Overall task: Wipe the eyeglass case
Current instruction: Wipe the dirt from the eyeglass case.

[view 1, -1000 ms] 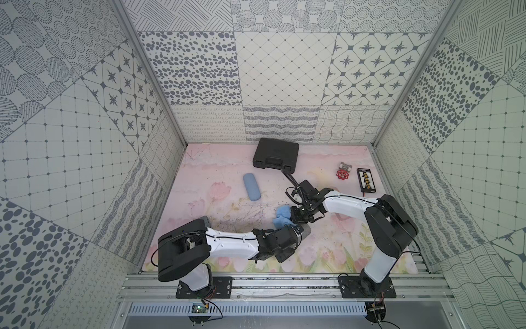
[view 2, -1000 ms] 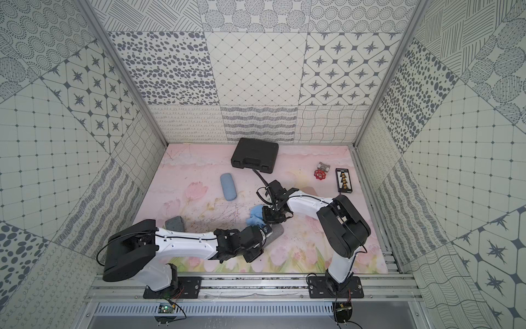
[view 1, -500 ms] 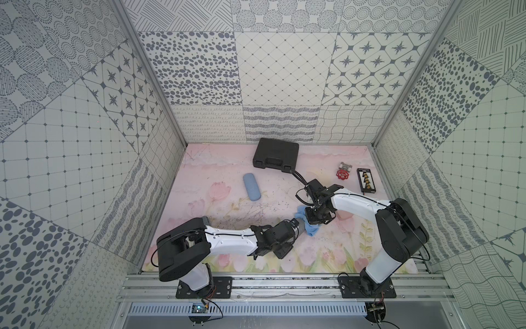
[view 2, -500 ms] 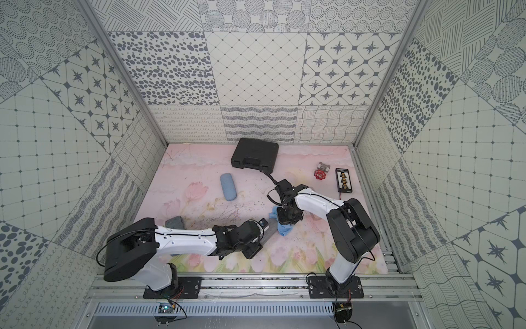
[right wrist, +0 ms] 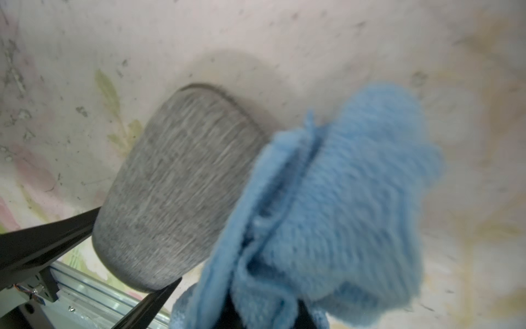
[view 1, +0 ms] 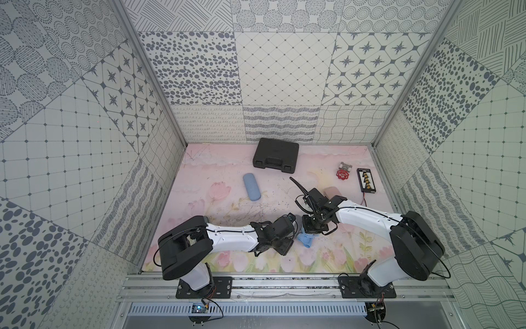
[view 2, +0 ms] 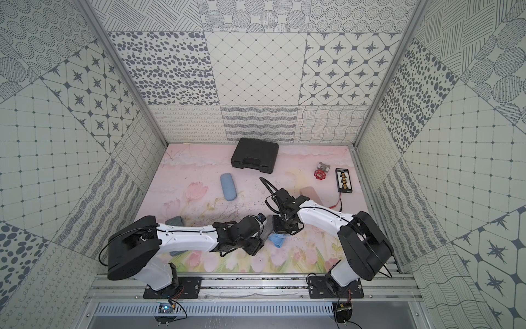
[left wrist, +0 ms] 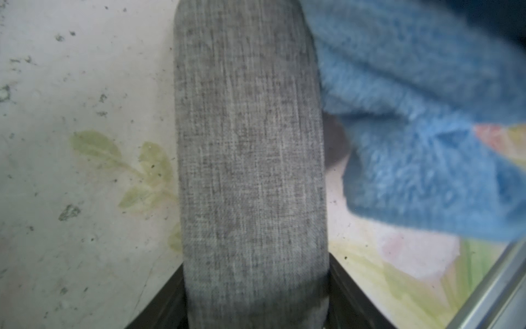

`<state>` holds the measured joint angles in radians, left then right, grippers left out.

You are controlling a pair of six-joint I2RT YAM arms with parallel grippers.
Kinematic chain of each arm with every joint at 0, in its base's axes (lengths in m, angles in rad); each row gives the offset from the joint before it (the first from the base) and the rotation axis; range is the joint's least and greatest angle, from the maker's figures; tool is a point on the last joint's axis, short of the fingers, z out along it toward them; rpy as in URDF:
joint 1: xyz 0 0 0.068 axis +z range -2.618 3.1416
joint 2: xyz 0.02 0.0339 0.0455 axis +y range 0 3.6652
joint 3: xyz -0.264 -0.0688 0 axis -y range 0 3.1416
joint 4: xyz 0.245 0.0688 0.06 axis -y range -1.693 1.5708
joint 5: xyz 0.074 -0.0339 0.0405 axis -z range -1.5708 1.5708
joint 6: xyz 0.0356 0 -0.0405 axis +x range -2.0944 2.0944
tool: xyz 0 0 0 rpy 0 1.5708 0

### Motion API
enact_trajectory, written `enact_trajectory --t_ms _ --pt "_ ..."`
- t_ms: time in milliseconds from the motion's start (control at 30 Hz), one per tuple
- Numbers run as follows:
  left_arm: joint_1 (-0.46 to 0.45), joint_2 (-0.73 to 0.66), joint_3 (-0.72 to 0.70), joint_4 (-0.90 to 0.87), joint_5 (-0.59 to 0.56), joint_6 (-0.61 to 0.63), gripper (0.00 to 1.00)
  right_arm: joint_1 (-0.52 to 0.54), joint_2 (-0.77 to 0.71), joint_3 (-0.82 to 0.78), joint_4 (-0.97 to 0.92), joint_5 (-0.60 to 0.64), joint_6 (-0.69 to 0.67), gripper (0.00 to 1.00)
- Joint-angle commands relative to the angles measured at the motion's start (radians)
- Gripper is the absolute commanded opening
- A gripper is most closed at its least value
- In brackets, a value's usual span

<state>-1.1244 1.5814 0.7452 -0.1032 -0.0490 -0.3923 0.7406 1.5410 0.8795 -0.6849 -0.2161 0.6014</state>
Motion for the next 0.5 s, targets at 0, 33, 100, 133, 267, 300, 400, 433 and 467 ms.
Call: enact_trajectory --t_ms 0,33,100,133,267,300,400,433,467 --pt "0.019 0.014 0.019 -0.024 0.098 -0.037 0.28 0.091 0.013 -0.001 0.105 -0.152 0.064 0.0" --pt "0.024 0.014 0.022 -0.026 0.109 -0.04 0.28 0.109 0.005 -0.009 0.119 -0.177 0.077 0.0" --pt "0.034 0.013 0.028 -0.025 0.143 -0.043 0.28 0.126 -0.021 -0.027 0.159 -0.263 0.098 0.0" --pt "0.04 0.012 0.028 -0.024 0.154 -0.046 0.28 0.126 -0.034 -0.036 0.181 -0.306 0.107 0.0" --pt "0.068 -0.002 0.017 -0.015 0.204 -0.06 0.27 0.113 -0.094 -0.048 0.233 -0.451 0.114 0.0" --pt "0.078 -0.007 0.009 -0.008 0.22 -0.067 0.28 0.103 -0.11 -0.048 0.228 -0.475 0.106 0.0" --pt "0.099 -0.023 -0.01 0.01 0.266 -0.081 0.27 0.023 -0.181 -0.054 0.19 -0.537 0.069 0.0" --pt "0.102 -0.025 -0.014 0.013 0.279 -0.083 0.28 -0.024 -0.213 -0.062 0.186 -0.555 0.063 0.0" --pt "0.105 -0.027 -0.017 0.012 0.289 -0.082 0.28 -0.086 -0.248 -0.073 0.189 -0.583 0.064 0.0"
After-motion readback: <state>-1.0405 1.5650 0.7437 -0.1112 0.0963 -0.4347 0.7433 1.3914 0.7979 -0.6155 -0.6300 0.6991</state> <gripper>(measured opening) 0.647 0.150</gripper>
